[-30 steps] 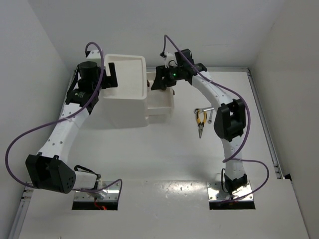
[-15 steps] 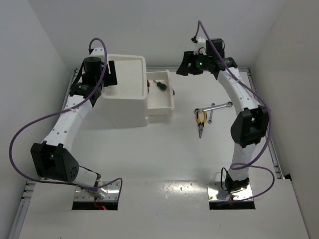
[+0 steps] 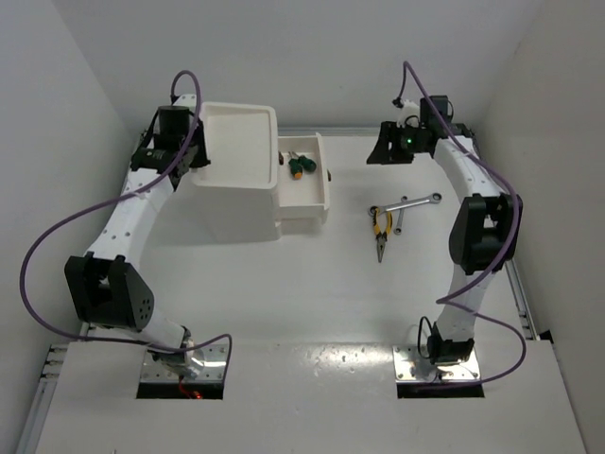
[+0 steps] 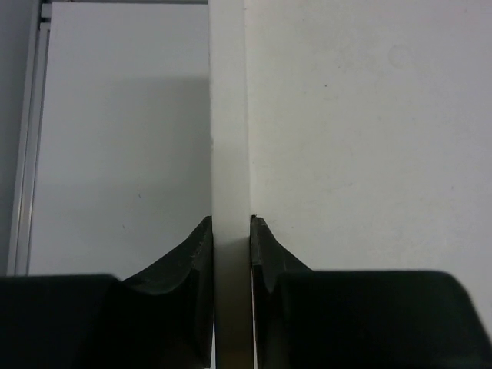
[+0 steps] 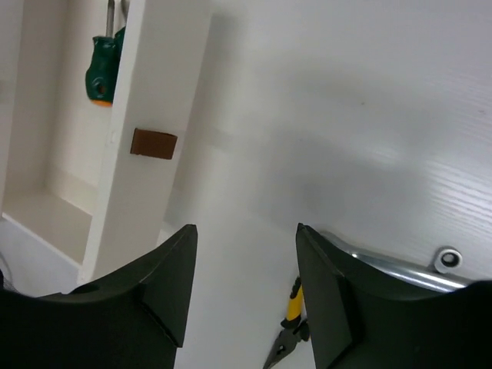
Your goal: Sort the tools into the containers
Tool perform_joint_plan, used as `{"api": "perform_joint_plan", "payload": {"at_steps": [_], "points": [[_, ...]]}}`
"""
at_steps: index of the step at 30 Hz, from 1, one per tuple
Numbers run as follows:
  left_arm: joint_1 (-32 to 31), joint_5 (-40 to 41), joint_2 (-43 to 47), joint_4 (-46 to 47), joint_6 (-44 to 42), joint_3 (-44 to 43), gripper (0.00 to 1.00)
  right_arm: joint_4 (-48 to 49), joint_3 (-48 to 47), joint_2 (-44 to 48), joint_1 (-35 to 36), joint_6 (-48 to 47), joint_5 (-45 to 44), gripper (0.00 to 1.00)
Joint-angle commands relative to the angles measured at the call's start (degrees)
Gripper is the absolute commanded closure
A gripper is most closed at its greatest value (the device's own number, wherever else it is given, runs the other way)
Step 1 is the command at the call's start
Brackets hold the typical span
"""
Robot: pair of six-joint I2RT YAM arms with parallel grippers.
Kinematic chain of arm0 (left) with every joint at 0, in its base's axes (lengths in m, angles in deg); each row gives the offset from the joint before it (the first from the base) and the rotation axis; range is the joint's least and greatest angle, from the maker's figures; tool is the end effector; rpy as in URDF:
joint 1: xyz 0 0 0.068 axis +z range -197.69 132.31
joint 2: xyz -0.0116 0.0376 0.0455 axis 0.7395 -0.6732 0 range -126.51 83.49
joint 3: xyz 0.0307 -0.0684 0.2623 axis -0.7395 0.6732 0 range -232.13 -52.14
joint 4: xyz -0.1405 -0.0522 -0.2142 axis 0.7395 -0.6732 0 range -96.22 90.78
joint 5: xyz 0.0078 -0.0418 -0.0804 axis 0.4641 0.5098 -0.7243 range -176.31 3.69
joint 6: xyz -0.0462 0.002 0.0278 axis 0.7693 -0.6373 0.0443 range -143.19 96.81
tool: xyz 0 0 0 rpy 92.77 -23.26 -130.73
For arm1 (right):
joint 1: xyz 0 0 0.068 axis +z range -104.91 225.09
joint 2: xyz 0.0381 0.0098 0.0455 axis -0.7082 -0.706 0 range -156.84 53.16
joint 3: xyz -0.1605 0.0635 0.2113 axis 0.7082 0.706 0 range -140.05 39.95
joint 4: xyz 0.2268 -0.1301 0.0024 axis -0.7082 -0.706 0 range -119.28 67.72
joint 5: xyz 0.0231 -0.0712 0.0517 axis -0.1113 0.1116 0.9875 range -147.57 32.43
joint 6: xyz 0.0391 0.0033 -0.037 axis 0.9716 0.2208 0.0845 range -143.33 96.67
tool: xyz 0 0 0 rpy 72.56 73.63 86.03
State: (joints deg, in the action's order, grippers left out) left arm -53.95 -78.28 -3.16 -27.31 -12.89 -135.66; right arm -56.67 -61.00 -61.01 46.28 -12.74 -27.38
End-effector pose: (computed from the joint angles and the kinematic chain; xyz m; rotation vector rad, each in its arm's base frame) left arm 0.3444 -0.0328 0.3669 -0.1575 2.1041 -0.0246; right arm 0.4505 0.0272 0.2793 -0.0528 2.3757 0.7281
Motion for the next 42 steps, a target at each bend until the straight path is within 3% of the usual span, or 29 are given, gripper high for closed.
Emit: {"api": "perform_joint_plan", "payload": {"at_steps": [1, 17, 36, 42], "points": [[1.16, -4.94, -1.32, -2.14, -5.72, -3.31, 1.00, 0.38, 1.80, -1.22, 2.58, -4.43, 5.48, 0.47], [2.48, -15.23, -2.38, -5.83, -11.62, -6.91, 1.00, 2.22, 0.67, -7.11, 10.32, -7.69, 4.87, 0.49], [2.48, -19.19, -0.80, -5.83, -9.95, -2.69, 1.00, 9.26, -5.04, -11.51, 18.05, 2.59, 11.81, 0.49], [2.48, -20.33, -0.27, -5.83, -9.43, -2.69, 1.00, 10.39, -6.80, -13.62, 19.90, 3.74, 9.63, 0.49]]}}
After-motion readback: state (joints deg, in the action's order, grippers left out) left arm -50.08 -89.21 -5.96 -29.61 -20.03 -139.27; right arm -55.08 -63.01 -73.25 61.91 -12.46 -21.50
